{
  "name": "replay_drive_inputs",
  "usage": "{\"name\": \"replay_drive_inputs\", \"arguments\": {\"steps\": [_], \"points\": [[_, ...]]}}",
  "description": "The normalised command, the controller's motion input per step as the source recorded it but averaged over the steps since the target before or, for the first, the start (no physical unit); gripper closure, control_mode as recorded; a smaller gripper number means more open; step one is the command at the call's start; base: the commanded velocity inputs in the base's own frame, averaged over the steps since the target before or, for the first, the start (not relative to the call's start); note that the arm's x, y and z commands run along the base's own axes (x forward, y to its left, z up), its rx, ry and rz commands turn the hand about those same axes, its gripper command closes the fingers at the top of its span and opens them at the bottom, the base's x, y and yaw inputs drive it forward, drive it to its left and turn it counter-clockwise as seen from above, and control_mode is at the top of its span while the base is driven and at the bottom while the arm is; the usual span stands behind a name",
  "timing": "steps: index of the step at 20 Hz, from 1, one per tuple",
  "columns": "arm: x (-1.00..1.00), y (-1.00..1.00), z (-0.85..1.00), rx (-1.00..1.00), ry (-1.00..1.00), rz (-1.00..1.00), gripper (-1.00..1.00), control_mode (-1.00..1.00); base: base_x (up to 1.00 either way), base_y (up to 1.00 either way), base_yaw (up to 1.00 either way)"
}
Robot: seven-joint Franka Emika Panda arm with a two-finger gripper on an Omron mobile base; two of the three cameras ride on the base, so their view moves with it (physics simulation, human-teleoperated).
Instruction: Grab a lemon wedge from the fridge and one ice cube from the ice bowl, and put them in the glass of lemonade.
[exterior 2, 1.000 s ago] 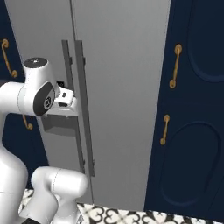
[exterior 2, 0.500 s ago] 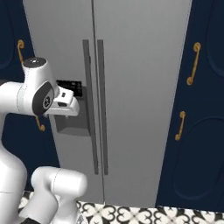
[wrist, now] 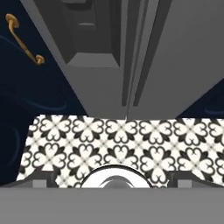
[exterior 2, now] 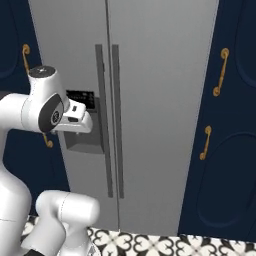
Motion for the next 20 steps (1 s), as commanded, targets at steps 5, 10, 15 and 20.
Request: {"name": "replay_drive_inputs", "arguments": {"steps": [5, 10, 15, 20], "points": [[0.00, 0.00, 0.00, 0.00, 0.00, 0.00, -1.00, 1.00, 0.00, -0.58, 0.08], [0.00, 0.00, 0.00, 0.00, 0.00, 0.00, -1.00, 1.00, -0.15, -0.25, 0.01], [0.00, 0.00, 0.00, 0.00, 0.00, 0.00, -1.00, 1.00, -0.37, 0.00, 0.00], [0.00, 0.00, 0.00, 0.00, 0.00, 0.00, -1.00, 1.00, 0.00, 0.00, 0.00]]}}
